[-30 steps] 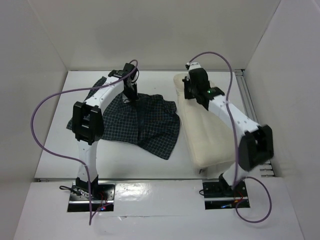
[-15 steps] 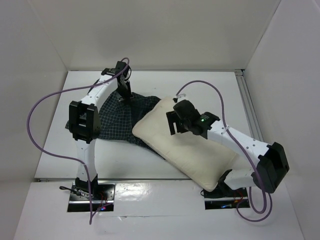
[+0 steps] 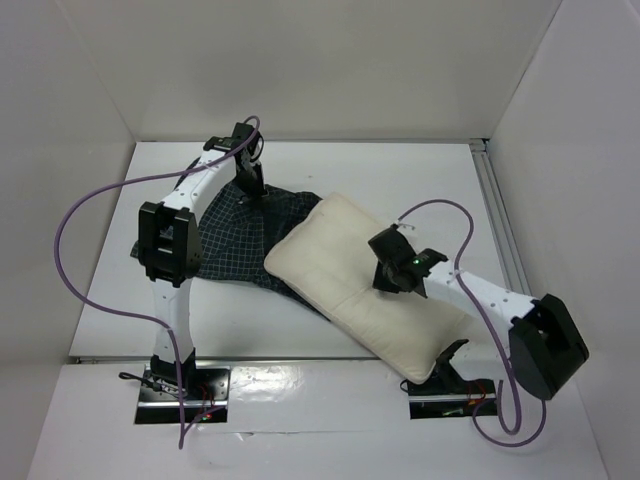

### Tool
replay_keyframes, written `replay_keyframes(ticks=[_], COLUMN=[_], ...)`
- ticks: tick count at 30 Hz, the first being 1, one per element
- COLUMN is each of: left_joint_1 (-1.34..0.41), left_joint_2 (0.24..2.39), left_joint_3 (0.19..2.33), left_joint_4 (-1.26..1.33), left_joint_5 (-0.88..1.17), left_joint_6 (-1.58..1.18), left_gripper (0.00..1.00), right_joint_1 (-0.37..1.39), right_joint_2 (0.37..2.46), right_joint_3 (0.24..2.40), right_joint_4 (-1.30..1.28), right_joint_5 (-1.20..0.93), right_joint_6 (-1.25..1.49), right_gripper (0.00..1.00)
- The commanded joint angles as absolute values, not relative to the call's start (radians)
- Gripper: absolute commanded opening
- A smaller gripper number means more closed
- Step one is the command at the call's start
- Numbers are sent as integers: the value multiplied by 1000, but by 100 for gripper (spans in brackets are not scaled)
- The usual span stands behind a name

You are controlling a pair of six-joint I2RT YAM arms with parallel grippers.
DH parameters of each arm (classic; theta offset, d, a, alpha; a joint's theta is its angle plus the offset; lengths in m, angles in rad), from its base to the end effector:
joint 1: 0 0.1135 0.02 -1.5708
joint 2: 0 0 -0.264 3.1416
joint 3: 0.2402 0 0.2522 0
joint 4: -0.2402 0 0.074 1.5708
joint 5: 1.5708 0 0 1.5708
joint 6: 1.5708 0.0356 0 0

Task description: Put the pillow into the pillowcase

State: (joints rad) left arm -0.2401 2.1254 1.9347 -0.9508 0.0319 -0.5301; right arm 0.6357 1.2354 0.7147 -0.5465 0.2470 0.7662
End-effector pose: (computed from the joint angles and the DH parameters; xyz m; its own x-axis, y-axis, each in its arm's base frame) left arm 0.4432 -0.1097 0.2508 -0.8887 -0.3027 -0.3444 -0.2304 0.9442 -0.2355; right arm 0.1885 0.1283 0.1979 -0.8412 0.2149 -0.4962 0.1423 0.9733 0.1803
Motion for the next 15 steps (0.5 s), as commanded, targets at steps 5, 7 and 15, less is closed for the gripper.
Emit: replay_keyframes(ticks=[5, 7, 15], left_joint_1=[-242, -242, -242], left_joint_2=[2079, 2066, 2048], left_joint_3=[1922, 1911, 1891], left_joint_4=[-954, -954, -954], left_joint_5=[55, 43, 43], left_joint_6=[-534, -534, -515], left_gripper=[0, 0, 0], right_joint_1=[641, 641, 575], right_joint_2=[1333, 1298, 1394], right_joint_3=[857, 906, 1013], right_joint_4=[-445, -376, -403], right_joint_5=[537, 575, 551], right_joint_6=[579, 415, 221], right_gripper=[0, 0, 0])
